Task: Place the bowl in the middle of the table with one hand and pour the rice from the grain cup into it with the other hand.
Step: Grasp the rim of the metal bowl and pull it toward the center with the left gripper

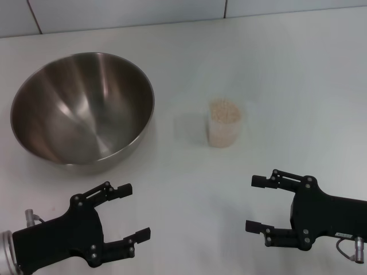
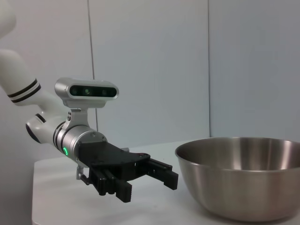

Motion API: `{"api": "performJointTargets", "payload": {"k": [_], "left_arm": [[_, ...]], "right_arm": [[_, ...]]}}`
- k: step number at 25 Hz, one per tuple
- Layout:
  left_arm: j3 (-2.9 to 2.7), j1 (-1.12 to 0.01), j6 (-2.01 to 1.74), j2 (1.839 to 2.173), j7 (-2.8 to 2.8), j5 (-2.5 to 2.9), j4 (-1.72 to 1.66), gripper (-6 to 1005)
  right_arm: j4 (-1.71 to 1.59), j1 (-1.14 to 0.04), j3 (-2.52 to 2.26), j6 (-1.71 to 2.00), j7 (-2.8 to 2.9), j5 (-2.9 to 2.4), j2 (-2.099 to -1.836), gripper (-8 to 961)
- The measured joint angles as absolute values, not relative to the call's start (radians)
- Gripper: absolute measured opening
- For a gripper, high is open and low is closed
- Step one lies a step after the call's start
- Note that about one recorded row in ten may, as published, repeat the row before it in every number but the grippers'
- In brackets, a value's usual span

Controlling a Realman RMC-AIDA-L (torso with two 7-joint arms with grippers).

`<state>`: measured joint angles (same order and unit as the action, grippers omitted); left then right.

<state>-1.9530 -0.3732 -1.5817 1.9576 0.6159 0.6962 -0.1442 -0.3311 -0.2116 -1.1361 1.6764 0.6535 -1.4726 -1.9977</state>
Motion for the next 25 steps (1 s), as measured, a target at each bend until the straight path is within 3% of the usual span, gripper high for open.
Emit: {"api": "performJointTargets", "payload": {"k": [9, 13, 17, 18, 20, 25], "left_arm": [[-1.941, -0.371, -1.623, 1.955, 0.615, 0.695, -0.154, 861], [-1.761, -0.364, -1.886, 1.950, 0.621, 0.686, -0.193, 861], [-1.563, -0.353, -1.965, 1.923, 0.806, 0.705, -0.322, 860], [-1.447, -0.333, -1.902, 1.900, 0.997, 0.746, -0.455, 860], [-1.378, -0.303, -1.804, 1.899, 1.114, 0.778, -0.562, 860], [-1.233, -0.199, -1.217, 1.935, 1.614, 1.163, -1.066, 860]], "right_arm": [[-0.331, -0.211, -1.134, 1.676, 0.654, -1.474, -1.999, 779], [-0.333, -0.210, -1.136, 1.675, 0.654, -1.474, -2.000, 779], [-0.346, -0.207, -1.135, 1.674, 0.654, -1.474, -2.004, 778], [-0.346, -0.206, -1.134, 1.674, 0.654, -1.474, -2.004, 778], [-0.350, -0.206, -1.134, 1.674, 0.654, -1.474, -2.005, 778], [-0.394, -0.188, -1.131, 1.674, 0.683, -1.484, -2.012, 778]]}}
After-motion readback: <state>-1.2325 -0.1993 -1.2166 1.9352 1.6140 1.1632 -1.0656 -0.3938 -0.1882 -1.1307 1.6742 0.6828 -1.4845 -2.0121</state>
